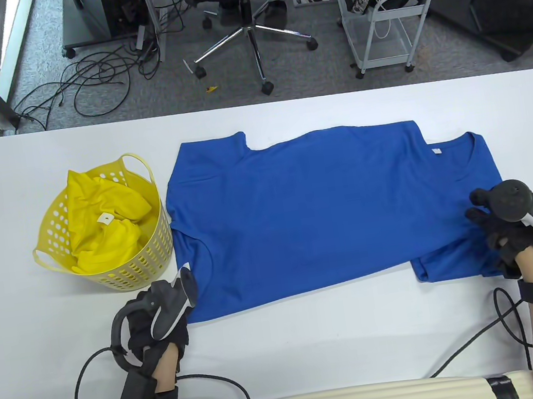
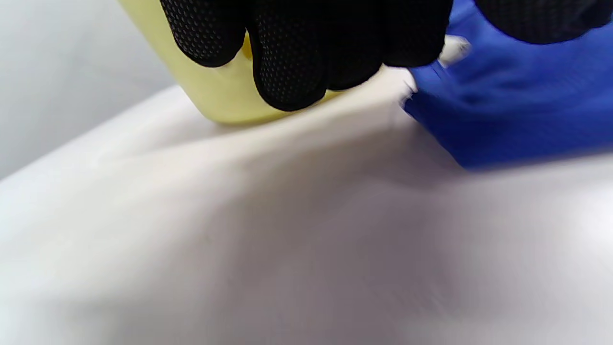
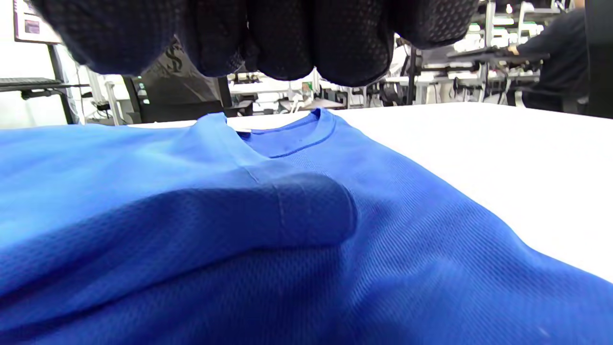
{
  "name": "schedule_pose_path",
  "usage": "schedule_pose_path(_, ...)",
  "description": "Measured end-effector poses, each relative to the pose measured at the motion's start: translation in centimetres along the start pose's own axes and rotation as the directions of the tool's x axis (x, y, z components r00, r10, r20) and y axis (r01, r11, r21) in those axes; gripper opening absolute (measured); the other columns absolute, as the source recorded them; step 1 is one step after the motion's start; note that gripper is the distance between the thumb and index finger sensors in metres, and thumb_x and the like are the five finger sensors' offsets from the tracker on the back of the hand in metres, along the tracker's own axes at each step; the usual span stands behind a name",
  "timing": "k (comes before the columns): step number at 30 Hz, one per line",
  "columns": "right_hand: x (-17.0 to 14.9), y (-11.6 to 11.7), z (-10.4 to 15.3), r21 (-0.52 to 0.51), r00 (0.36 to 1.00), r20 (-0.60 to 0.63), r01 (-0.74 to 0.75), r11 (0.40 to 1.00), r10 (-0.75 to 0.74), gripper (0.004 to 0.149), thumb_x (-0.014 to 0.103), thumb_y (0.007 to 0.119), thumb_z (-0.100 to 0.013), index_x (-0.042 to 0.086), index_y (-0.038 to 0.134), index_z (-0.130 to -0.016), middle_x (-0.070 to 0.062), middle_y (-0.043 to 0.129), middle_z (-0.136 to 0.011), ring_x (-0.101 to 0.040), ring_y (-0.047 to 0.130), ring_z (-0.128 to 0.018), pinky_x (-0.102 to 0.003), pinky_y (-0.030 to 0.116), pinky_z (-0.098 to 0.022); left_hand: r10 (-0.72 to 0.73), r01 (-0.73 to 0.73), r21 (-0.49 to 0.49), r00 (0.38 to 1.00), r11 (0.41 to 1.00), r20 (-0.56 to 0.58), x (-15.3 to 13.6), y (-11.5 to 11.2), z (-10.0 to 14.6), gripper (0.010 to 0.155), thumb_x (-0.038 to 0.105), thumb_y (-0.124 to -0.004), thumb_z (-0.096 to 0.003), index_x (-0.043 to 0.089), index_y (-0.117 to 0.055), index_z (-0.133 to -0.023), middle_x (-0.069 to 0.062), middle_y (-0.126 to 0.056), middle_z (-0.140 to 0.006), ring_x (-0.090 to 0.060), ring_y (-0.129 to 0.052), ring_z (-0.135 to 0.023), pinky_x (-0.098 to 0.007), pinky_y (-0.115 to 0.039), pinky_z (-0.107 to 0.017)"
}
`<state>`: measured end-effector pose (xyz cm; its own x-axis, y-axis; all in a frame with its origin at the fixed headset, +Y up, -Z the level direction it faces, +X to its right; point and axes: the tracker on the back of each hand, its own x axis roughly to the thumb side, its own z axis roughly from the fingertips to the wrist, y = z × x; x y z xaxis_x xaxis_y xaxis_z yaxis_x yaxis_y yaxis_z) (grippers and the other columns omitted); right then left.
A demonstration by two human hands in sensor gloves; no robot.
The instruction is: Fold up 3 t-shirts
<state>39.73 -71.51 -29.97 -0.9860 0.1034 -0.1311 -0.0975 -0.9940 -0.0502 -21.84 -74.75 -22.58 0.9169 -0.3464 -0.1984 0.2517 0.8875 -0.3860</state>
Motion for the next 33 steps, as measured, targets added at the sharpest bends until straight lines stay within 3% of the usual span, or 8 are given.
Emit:
schedule_pose_path(4,0.4,0.7,0.0,0.038,0.999,0.019,-0.047,0.998,0.046,0.052,0.043,0.081,-0.037,0.025,0.072,-0.085,-0.009,0.072,-0.091,-0.037,0.076,-0.08,-0.059,0.06,-0.063,-0.159,0.159,0.0,0.986,0.987,-0.044,0.5,-0.7,-0.6,0.062,0.062,-0.075,-0.0295,0.044,-0.064,-0.088,0.01,-0.076,-0.093,-0.011,-0.089,-0.077,-0.042,-0.068,-0.066)
schedule_pose_path(8,0.8,0.9,0.1,0.043,0.997,0.046,-0.057,0.997,0.055,0.053,0.043,0.082,-0.037,0.025,0.072,-0.086,-0.009,0.073,-0.091,-0.037,0.077,-0.079,-0.06,0.061,-0.063,-0.127,0.128,0.011,0.988,0.992,-0.089,-0.2,-0.7,-0.9,0.054,0.052,-0.08,-0.0353,0.041,-0.066,-0.086,0.008,-0.077,-0.09,-0.011,-0.091,-0.072,-0.041,-0.07,-0.062)
schedule_pose_path(10,1.3,0.9,0.2,0.031,0.996,0.064,-0.061,0.998,0.059,0.053,0.042,0.082,-0.037,0.024,0.072,-0.086,-0.009,0.074,-0.091,-0.037,0.078,-0.079,-0.06,0.061,-0.063,-0.164,0.173,0.1,0.982,0.98,-0.097,-0.2,0.2,-0.2,0.05,0.054,-0.076,-0.0365,0.042,-0.068,-0.085,0.009,-0.08,-0.087,-0.009,-0.093,-0.068,-0.039,-0.072,-0.06)
schedule_pose_path(14,2.2,0.5,0.5,0.013,0.993,0.097,-0.074,0.997,0.072,0.054,0.043,0.081,-0.037,0.024,0.07,-0.087,-0.009,0.073,-0.091,-0.037,0.078,-0.079,-0.06,0.061,-0.063,0.069,-0.069,0.273,0.998,0.959,0.01,0.9,3.1,1.6,0.052,0.056,-0.075,-0.0373,0.04,-0.07,-0.086,0.007,-0.082,-0.088,-0.013,-0.093,-0.071,-0.041,-0.071,-0.062)
schedule_pose_path(17,2.8,0.4,0.9,0.007,0.99,0.123,-0.076,0.997,0.074,0.055,0.043,0.081,-0.037,0.025,0.07,-0.087,-0.009,0.072,-0.093,-0.037,0.077,-0.08,-0.06,0.061,-0.063,0.138,-0.171,0.314,0.983,0.934,0.125,3.9,5.6,2.9,0.055,0.057,-0.075,-0.0372,0.039,-0.07,-0.089,0.005,-0.082,-0.09,-0.016,-0.092,-0.076,-0.043,-0.07,-0.064)
schedule_pose_path(23,4.0,0.5,1.4,0.005,0.983,0.173,-0.064,0.998,0.062,0.055,0.044,0.081,-0.038,0.025,0.069,-0.088,-0.009,0.072,-0.094,-0.038,0.077,-0.082,-0.061,0.061,-0.064,0.019,-0.11,0.327,0.963,0.939,0.267,13.8,9.0,5.2,0.057,0.059,-0.075,-0.0364,0.041,-0.069,-0.09,0.007,-0.081,-0.092,-0.016,-0.09,-0.08,-0.043,-0.069,-0.065)
schedule_pose_path(29,4.7,0.8,1.7,0.014,0.976,0.205,-0.074,0.997,0.069,0.055,0.044,0.08,-0.038,0.025,0.069,-0.088,-0.009,0.073,-0.094,-0.038,0.077,-0.082,-0.061,0.061,-0.063,-0.031,-0.058,0.222,0.926,0.973,0.376,21.6,8.8,4.9,0.055,0.059,-0.075,-0.0363,0.042,-0.069,-0.089,0.009,-0.08,-0.093,-0.016,-0.089,-0.082,-0.044,-0.068,-0.067)
schedule_pose_path(33,4.9,0.9,1.7,0.016,0.974,0.215,-0.078,0.997,0.073,0.055,0.044,0.08,-0.038,0.025,0.069,-0.088,-0.009,0.073,-0.093,-0.038,0.077,-0.081,-0.061,0.061,-0.063,-0.099,0.004,0.245,0.921,0.97,0.378,23.4,7.6,4.9,0.055,0.059,-0.073,-0.0367,0.042,-0.069,-0.089,0.009,-0.081,-0.093,-0.016,-0.089,-0.082,-0.043,-0.068,-0.067)
